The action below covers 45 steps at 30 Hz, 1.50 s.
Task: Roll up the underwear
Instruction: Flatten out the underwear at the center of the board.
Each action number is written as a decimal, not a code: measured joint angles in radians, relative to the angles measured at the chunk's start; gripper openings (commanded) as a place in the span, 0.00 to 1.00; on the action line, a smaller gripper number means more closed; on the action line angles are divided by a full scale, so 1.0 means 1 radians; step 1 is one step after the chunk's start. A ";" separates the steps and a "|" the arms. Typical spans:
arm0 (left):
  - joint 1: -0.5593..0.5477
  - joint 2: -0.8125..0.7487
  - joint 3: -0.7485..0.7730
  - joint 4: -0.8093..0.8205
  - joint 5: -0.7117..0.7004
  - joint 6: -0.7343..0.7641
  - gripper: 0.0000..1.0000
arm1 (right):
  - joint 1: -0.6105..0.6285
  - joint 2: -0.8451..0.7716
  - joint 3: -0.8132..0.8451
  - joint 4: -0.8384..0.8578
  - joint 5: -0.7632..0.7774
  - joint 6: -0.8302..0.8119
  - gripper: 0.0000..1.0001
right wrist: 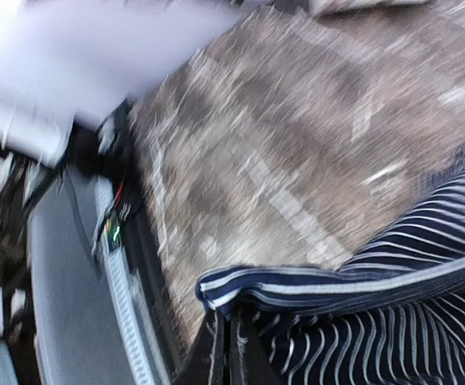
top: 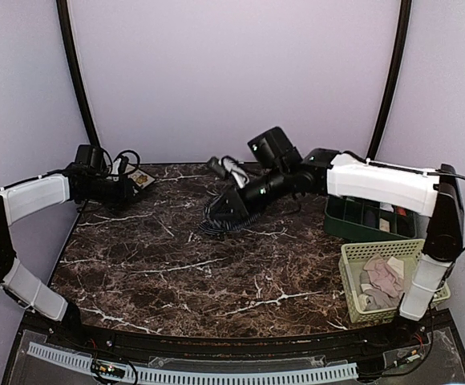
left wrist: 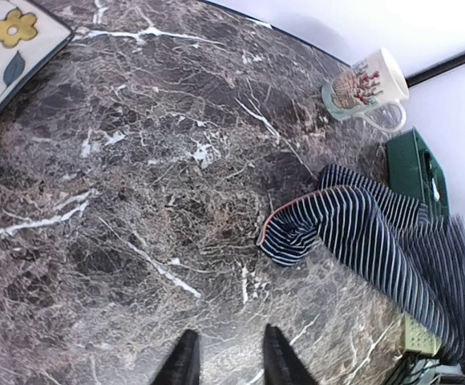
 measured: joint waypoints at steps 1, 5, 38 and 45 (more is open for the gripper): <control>0.005 -0.002 -0.001 -0.003 0.004 0.009 0.47 | 0.041 -0.022 -0.076 -0.004 -0.021 -0.014 0.36; 0.005 -0.003 -0.036 -0.025 0.039 0.042 0.64 | 0.147 -0.033 -0.276 -0.103 -0.075 -0.079 0.67; -0.079 -0.068 -0.211 -0.029 0.082 0.026 0.64 | -0.033 0.359 -0.028 -0.166 -0.051 -0.010 0.00; -0.079 -0.068 -0.201 -0.052 0.056 0.026 0.63 | -0.015 0.404 0.125 -0.073 -0.183 0.134 0.00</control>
